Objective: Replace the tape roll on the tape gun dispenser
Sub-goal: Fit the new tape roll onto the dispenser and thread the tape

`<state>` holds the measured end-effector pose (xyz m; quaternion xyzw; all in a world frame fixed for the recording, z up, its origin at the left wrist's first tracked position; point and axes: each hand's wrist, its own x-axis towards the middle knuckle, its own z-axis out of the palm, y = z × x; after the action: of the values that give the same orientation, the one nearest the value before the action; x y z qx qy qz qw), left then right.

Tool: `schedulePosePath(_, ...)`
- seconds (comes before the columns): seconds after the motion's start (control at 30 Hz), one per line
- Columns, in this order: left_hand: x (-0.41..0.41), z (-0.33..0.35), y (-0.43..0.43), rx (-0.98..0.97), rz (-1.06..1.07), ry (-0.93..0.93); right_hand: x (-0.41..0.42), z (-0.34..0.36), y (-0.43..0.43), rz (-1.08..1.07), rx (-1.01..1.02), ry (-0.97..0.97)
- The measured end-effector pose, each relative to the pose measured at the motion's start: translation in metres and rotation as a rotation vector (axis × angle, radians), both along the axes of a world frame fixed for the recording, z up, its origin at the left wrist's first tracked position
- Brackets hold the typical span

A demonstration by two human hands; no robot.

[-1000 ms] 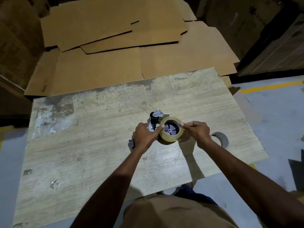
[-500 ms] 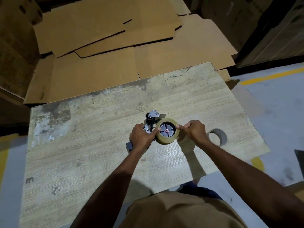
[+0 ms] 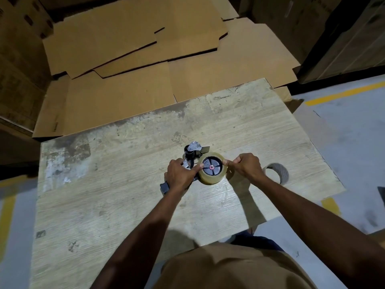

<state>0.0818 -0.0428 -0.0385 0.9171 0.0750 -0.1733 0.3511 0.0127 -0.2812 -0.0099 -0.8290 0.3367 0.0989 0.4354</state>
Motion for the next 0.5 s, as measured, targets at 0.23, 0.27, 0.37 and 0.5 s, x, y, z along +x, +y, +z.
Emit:
schedulePosePath(0.23,0.001,0.024,0.021,-0.309,0.010,-0.019,-0.013,0.000,0.024,0.008,-0.127,-0.277)
schedulePosePath(0.27,0.003,0.026,0.029,-0.318,-0.007,-0.018,-0.013,0.000,0.029,0.054,-0.157,-0.311)
schedulePosePath(0.37,0.008,0.021,0.053,-0.268,-0.155,-0.016,-0.011,0.000,0.037,0.228,-0.269,-0.328)
schedulePosePath(0.5,0.013,0.023,0.078,-0.203,-0.283,0.127,-0.006,0.005,0.038,0.222,-0.297,-0.326)
